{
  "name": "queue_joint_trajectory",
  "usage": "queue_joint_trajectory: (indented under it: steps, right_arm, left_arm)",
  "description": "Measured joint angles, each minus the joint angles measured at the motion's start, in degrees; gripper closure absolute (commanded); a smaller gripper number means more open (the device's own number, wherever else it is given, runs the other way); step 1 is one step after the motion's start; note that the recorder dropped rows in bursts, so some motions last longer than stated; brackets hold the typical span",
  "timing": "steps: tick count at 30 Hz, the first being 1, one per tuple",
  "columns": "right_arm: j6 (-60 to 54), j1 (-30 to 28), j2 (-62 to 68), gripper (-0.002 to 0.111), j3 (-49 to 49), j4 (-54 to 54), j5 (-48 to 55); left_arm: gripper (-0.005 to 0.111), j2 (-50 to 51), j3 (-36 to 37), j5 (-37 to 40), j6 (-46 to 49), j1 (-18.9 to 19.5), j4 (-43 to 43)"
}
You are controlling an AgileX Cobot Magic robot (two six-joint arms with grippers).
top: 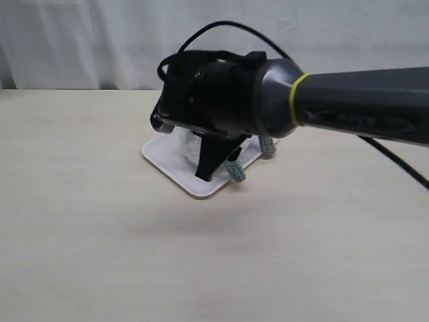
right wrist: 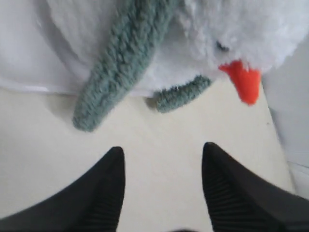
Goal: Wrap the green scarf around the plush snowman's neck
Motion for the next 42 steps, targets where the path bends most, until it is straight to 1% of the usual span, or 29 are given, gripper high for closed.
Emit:
queue_joint_trajectory:
  steps: [2,4,7,8,11,15,20,23,24,27,28,38,42]
  right_arm:
    - [1.75,-0.54,-1.88,0.075,0.0,3.82,-4.72]
    - [2.83,-1.52,-3.35,0.078,0.0,8.95,-10.33]
    - [3.84,-4.42,-4.89,0.078,0.0,18.85,-18.18]
    - [4.12,-5.67,-5.01,0.078,-0.12,23.76,-20.94]
    - [4.43,-9.6,-4.75,0.078,-0.74,33.36,-25.35]
    - [4.43,-12.99,-3.99,0.078,-1.92,40.03,-30.03]
    - [4.43,-14.32,-3.78,0.079,-4.57,42.19,-36.21]
    - [4.43,-15.05,-2.44,0.08,-7.39,42.42,-37.75]
    - [4.43,-15.31,-1.84,0.084,-8.35,42.42,-37.75]
    - [4.43,-16.27,0.9,0.1,-12.24,42.42,-36.42]
    - [4.43,-16.47,1.95,0.104,-13.37,42.29,-35.78]
    - [4.31,-16.58,8.91,0.104,-19.34,41.59,-34.07]
    - [4.31,-16.58,10.72,0.104,-21.32,41.0,-31.57]
  left_arm:
    - [0.107,0.0,0.0,0.0,0.0,0.0,0.0]
    - [0.107,0.0,0.0,0.0,0.0,0.0,0.0]
    - [0.107,0.0,0.0,0.0,0.0,0.0,0.0]
    - [0.107,0.0,0.0,0.0,0.0,0.0,0.0]
    - [0.107,0.0,0.0,0.0,0.0,0.0,0.0]
    - [0.107,0.0,0.0,0.0,0.0,0.0,0.0]
    - [0.107,0.0,0.0,0.0,0.0,0.0,0.0]
    - [0.107,0.0,0.0,0.0,0.0,0.0,0.0]
    - [0.107,0.0,0.0,0.0,0.0,0.0,0.0]
    - [0.107,0.0,0.0,0.0,0.0,0.0,0.0]
    - [0.107,0.0,0.0,0.0,0.0,0.0,0.0]
    - [0.107,0.0,0.0,0.11,0.0,0.0,0.0]
    - [0.107,0.0,0.0,0.11,0.0,0.0,0.0]
